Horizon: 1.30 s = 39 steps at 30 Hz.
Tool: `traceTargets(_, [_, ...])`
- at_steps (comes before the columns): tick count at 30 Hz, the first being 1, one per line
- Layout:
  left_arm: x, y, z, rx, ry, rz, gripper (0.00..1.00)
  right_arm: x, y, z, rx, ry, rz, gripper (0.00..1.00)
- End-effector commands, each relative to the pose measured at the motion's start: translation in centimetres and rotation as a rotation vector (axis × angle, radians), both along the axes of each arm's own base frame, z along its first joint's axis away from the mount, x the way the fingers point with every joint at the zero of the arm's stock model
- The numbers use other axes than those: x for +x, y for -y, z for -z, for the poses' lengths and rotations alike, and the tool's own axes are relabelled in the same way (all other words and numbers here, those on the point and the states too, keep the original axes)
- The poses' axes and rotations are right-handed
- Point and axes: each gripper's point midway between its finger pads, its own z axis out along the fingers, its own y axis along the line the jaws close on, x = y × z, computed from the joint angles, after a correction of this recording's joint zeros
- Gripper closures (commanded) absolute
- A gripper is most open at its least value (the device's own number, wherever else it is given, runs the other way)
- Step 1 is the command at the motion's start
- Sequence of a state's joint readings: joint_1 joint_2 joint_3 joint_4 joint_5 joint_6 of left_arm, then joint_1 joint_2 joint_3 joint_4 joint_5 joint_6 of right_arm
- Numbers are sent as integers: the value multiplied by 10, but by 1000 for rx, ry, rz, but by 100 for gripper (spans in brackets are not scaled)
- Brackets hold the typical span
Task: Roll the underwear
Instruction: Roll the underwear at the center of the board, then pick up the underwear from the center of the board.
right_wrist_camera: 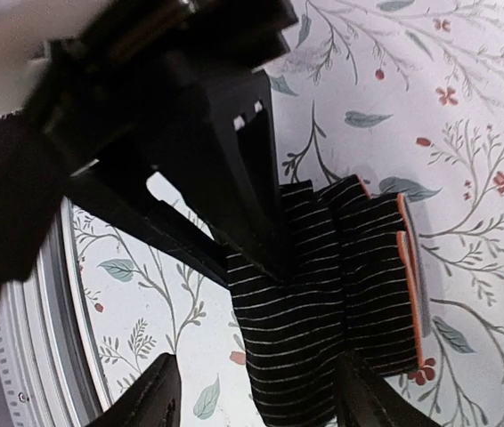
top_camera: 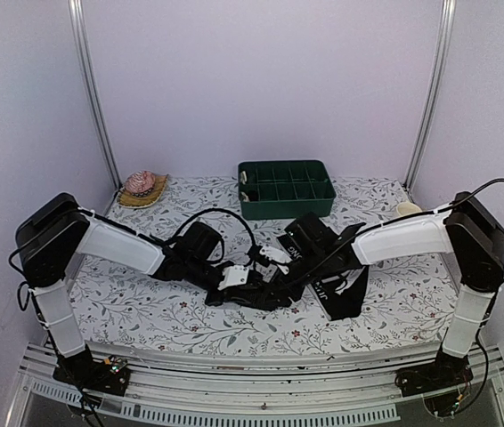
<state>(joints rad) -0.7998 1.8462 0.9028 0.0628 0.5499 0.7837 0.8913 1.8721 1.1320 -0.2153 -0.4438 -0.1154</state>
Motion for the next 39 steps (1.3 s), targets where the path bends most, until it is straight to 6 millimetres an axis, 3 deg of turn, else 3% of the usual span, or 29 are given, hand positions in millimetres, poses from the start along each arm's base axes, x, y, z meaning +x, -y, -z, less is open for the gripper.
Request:
traceTargets(1, [-16, -19, 31, 108, -117, -12, 100, 15, 4, -40, 128, 19, 33, 36])
traceTargets(5, [-17, -19, 30, 105, -117, -7, 100, 31, 11, -40, 144, 15, 61, 29])
traceTargets(12, [-16, -18, 28, 103, -116, -9, 100, 40, 0, -14, 150, -60, 11, 24])
traceTargets(17, [-16, -18, 28, 104, -121, -10, 100, 33, -4, 3, 158, -133, -33, 23])
traceTargets(27, [-14, -17, 27, 104, -131, -30, 100, 24, -15, -3, 218, -200, -116, 22])
traceTargets(39, [-6, -13, 24, 98, -212, -68, 100, 12, -16, 13, 141, -166, -149, 24])
